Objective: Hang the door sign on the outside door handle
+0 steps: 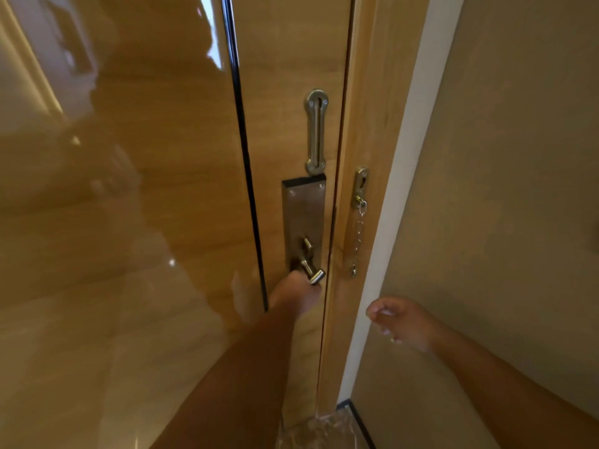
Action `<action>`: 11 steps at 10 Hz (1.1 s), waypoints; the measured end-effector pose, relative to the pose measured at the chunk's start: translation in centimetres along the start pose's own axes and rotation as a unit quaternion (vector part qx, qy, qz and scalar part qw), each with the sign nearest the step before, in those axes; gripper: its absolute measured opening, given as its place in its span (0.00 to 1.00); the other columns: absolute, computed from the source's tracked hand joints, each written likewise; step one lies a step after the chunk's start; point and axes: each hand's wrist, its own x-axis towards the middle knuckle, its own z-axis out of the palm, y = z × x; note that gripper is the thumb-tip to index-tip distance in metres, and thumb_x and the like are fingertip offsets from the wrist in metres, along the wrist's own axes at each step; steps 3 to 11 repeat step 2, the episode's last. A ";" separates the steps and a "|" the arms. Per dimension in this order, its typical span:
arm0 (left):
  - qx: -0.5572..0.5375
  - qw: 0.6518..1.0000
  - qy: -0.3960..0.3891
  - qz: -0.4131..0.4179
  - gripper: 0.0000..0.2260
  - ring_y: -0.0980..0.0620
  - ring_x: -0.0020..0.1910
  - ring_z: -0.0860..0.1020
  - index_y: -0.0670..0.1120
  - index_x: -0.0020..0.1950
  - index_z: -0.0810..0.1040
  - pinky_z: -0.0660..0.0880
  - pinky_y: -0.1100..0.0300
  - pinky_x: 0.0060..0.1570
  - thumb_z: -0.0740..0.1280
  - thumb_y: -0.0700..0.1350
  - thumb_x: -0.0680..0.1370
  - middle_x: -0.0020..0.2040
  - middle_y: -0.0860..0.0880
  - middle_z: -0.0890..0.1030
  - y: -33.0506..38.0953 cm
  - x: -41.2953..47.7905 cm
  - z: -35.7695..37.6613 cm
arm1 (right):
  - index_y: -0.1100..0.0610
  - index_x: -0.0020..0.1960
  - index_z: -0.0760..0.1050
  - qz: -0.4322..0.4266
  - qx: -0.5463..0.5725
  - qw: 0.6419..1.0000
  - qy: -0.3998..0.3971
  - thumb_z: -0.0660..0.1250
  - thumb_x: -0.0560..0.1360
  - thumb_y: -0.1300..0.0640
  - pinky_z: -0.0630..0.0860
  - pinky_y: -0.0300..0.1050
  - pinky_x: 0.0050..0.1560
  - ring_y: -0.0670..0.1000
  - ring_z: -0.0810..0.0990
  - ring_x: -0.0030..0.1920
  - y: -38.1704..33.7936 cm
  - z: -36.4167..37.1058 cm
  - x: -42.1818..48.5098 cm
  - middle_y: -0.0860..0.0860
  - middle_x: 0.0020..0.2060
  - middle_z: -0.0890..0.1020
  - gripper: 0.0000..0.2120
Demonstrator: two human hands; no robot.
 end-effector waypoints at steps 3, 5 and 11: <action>0.267 0.960 0.047 0.074 0.17 0.45 0.52 0.76 0.47 0.57 0.75 0.70 0.49 0.49 0.63 0.54 0.72 0.54 0.45 0.79 1.9 -4.0 -3.0 | 0.50 0.47 0.76 -0.024 -0.002 1.000 -0.004 0.66 0.74 0.51 0.71 0.38 0.32 0.46 0.76 0.36 -0.3 1.6 -4.6 0.52 0.41 0.78 0.03; 0.267 0.960 0.047 0.074 0.17 0.45 0.52 0.76 0.47 0.57 0.75 0.70 0.49 0.49 0.63 0.54 0.72 0.54 0.45 0.79 1.9 -4.0 -3.0 | 0.50 0.47 0.76 -0.024 -0.002 1.000 -0.004 0.66 0.74 0.51 0.71 0.38 0.32 0.46 0.76 0.36 -0.3 1.6 -4.6 0.52 0.41 0.78 0.03; 0.267 0.960 0.047 0.074 0.17 0.45 0.52 0.76 0.47 0.57 0.75 0.70 0.49 0.49 0.63 0.54 0.72 0.54 0.45 0.79 1.9 -4.0 -3.0 | 0.50 0.47 0.76 -0.024 -0.002 1.000 -0.004 0.66 0.74 0.51 0.71 0.38 0.32 0.46 0.76 0.36 -0.3 1.6 -4.6 0.52 0.41 0.78 0.03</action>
